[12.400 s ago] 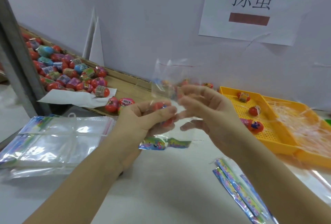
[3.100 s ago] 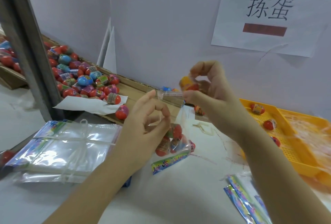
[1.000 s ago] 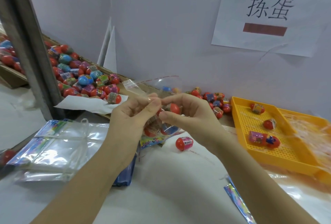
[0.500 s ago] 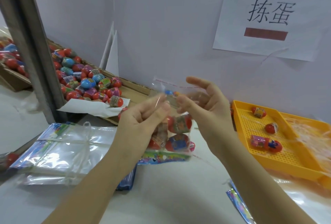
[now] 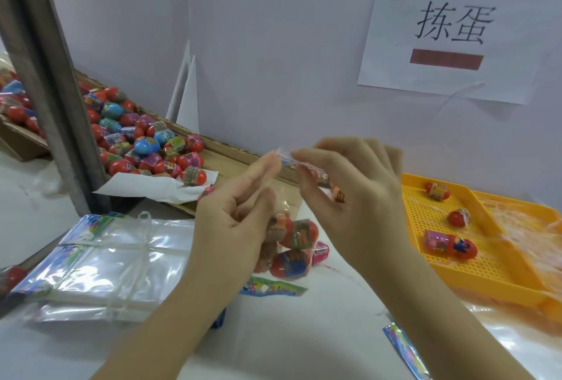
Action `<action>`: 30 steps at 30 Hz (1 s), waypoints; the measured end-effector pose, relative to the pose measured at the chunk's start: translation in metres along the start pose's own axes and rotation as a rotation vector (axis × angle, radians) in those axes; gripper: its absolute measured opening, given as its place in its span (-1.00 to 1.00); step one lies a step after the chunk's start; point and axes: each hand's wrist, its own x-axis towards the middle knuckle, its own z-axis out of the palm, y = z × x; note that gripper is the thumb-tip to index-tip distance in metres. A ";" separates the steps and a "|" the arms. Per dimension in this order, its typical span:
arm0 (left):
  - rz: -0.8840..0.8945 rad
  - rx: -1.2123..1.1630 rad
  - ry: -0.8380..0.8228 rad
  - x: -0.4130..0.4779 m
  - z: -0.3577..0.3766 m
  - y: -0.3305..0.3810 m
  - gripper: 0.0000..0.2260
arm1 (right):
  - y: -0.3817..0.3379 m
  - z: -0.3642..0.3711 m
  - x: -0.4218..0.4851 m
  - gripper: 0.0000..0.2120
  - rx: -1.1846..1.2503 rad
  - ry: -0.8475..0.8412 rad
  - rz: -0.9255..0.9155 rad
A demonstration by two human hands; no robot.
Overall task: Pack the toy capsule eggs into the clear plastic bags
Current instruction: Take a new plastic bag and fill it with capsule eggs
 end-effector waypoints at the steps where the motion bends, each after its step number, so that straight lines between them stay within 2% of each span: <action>1: 0.013 0.035 -0.012 -0.002 0.001 -0.001 -0.65 | -0.001 0.000 0.001 -0.87 -0.011 -0.023 -0.025; 6: 0.114 0.185 -0.023 -0.007 0.004 -0.003 -0.63 | -0.007 -0.003 0.004 -0.92 0.031 -0.083 -0.003; 9: 0.183 0.337 -0.030 -0.007 0.002 -0.003 -0.63 | -0.005 -0.005 0.005 -0.95 0.014 -0.053 -0.002; 12: 0.221 0.392 -0.066 -0.008 0.002 -0.001 -0.64 | -0.005 -0.004 0.003 -0.87 -0.067 0.020 -0.023; 16: 0.233 0.352 -0.056 -0.009 0.004 -0.001 -0.58 | -0.002 -0.002 0.003 -0.90 -0.118 0.005 0.047; 20: 0.115 0.188 0.000 -0.006 0.005 0.003 -0.56 | 0.046 -0.029 0.015 -0.94 -0.028 0.016 0.481; 21: 0.078 0.127 0.028 -0.005 0.004 0.002 -0.56 | 0.060 -0.038 0.016 -0.94 -0.045 -0.002 0.541; 26: -0.070 -0.045 0.149 -0.001 0.007 0.001 -0.61 | 0.118 -0.087 0.017 -0.97 -0.262 -0.082 0.514; 27: -0.097 -0.048 0.176 0.001 0.006 0.000 -0.63 | 0.130 -0.095 0.015 -0.96 -0.316 -0.220 0.504; 29: -0.156 -0.050 0.205 0.002 0.006 -0.001 -0.67 | 0.147 -0.109 0.007 -0.89 -0.477 -0.780 0.366; 30: -0.177 -0.055 0.213 0.003 0.006 0.000 -0.69 | 0.162 -0.119 0.002 -0.84 -0.466 -1.023 0.317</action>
